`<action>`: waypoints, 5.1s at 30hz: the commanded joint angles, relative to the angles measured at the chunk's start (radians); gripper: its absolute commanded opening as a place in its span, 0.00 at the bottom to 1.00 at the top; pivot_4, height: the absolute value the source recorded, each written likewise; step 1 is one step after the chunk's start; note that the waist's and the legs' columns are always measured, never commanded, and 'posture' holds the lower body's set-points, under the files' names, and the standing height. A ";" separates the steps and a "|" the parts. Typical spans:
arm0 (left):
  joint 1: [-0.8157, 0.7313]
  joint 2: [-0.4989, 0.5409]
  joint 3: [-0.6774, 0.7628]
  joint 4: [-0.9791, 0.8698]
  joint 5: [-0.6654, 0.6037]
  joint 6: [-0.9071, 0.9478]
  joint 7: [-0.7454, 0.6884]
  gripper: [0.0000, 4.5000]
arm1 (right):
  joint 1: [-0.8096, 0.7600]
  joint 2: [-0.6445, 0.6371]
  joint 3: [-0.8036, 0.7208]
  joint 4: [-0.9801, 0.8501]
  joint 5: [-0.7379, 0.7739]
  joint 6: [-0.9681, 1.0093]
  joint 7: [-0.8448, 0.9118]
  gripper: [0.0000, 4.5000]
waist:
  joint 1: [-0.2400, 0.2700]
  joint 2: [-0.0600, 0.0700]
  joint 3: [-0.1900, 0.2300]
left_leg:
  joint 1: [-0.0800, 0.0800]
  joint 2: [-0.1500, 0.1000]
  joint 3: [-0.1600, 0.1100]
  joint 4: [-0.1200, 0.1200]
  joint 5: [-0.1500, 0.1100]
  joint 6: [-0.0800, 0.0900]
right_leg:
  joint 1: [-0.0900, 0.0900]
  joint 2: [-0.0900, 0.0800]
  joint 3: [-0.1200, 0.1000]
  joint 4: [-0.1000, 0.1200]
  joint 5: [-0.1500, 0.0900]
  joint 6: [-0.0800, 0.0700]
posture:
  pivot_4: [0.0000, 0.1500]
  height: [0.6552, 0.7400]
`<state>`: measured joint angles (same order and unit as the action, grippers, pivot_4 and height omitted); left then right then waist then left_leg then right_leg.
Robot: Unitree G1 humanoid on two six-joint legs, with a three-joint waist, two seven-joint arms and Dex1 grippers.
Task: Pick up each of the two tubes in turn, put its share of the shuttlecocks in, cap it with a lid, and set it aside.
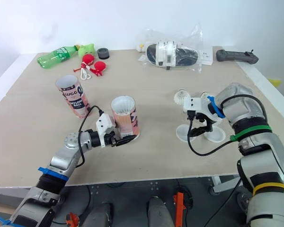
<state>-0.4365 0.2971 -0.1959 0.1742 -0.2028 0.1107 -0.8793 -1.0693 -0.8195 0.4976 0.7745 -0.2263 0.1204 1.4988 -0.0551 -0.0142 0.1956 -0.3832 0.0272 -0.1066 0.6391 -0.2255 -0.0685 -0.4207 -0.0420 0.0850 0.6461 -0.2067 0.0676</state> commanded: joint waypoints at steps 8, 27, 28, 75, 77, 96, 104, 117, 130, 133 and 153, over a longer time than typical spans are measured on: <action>0.034 0.022 -0.016 0.022 0.028 0.022 -0.004 0.70 | -0.044 0.066 -0.008 0.120 -0.080 -0.072 -0.032 0.38 | -0.022 -0.002 -0.001 | 0.015 0.000 0.000 -0.002 0.000 0.000 | 0.014 0.000 0.000 -0.001 -0.003 -0.003 | 1.00 1.00; 0.038 0.022 -0.022 0.013 0.036 0.026 -0.004 0.70 | -0.222 0.092 -0.096 -0.031 0.261 0.165 0.116 0.02 | -0.024 0.001 0.000 | 0.014 0.000 0.000 -0.002 0.000 0.000 | 0.013 0.001 0.002 -0.001 -0.001 0.001 | 1.00 1.00; 0.041 0.023 -0.023 0.014 0.037 0.025 -0.005 0.70 | -0.243 0.092 -0.096 -0.078 0.328 0.217 0.116 0.02 | -0.024 0.001 -0.001 | 0.014 0.000 0.000 -0.002 0.000 0.000 | 0.012 0.001 0.002 -0.001 -0.001 0.000 | 1.00 1.00; 0.019 0.025 -0.062 0.058 0.075 0.036 -0.025 0.70 | -0.589 0.312 0.295 -0.038 0.426 0.288 0.116 0.02 | -0.022 0.001 -0.001 | 0.010 0.000 -0.002 -0.004 -0.001 0.000 | 0.009 0.000 -0.001 0.000 -0.005 0.000 | 1.00 1.00; 0.021 0.021 -0.066 0.058 0.077 0.036 -0.025 0.70 | -0.600 0.316 0.315 -0.027 0.426 0.271 0.116 0.02 | -0.021 0.001 -0.001 | 0.010 0.000 -0.003 -0.004 -0.001 0.000 | 0.009 0.000 -0.001 0.000 -0.005 0.000 | 1.00 1.00; 0.035 0.007 -0.075 0.052 0.079 0.037 -0.024 0.70 | -0.638 0.316 0.387 -0.023 0.448 0.221 0.116 0.02 | -0.020 0.001 -0.001 | 0.010 0.000 -0.003 -0.004 -0.001 -0.001 | 0.010 0.000 -0.002 0.000 -0.006 0.000 | 1.00 1.00; 0.036 0.003 -0.078 0.053 0.080 0.038 -0.024 0.70 | -0.658 0.313 0.400 -0.032 0.492 0.238 0.116 0.02 | -0.019 0.001 -0.001 | 0.010 0.000 -0.003 -0.004 -0.001 -0.001 | 0.010 0.000 -0.002 0.000 -0.006 0.000 | 1.00 1.00; 0.044 -0.004 -0.080 0.049 0.081 0.041 -0.023 0.70 | -0.673 0.305 0.409 -0.037 0.523 0.249 0.116 0.02 | -0.018 0.001 -0.001 | 0.009 0.000 -0.003 -0.005 -0.003 -0.003 | 0.010 0.000 -0.002 0.000 -0.009 0.001 | 1.00 1.00; 0.051 -0.006 -0.084 0.045 0.083 0.044 -0.024 0.70 | -0.688 0.294 0.387 -0.085 0.601 0.289 0.116 0.02 | -0.018 0.001 -0.001 | 0.009 0.000 -0.004 -0.005 -0.004 -0.004 | 0.010 -0.001 -0.003 0.000 -0.010 0.001 | 1.00 1.00; 0.051 -0.005 -0.085 0.045 0.083 0.044 -0.024 0.70 | -0.693 0.292 0.390 -0.086 0.603 0.286 0.116 0.02 | -0.018 0.001 -0.001 | 0.009 0.000 -0.004 -0.005 -0.004 -0.004 | 0.010 -0.001 -0.003 -0.001 -0.011 0.001 | 1.00 1.00; 0.047 -0.011 -0.087 0.052 0.083 0.043 -0.025 0.70 | -0.703 0.305 0.406 -0.022 0.536 0.230 0.116 0.02 | -0.018 0.001 -0.001 | 0.009 0.000 -0.004 -0.005 -0.004 -0.004 | 0.010 -0.001 -0.003 0.000 -0.011 0.001 | 1.00 1.00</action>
<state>-0.4265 0.2893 -0.2207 0.1618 -0.1558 0.1084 -0.8901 -1.7329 -0.5158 0.9114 0.7514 0.3155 0.3677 1.5704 -0.0729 -0.0134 0.1946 -0.3743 0.0269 -0.1108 0.6341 -0.2297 -0.0724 -0.4110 -0.0426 0.0820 0.6456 -0.2176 0.0683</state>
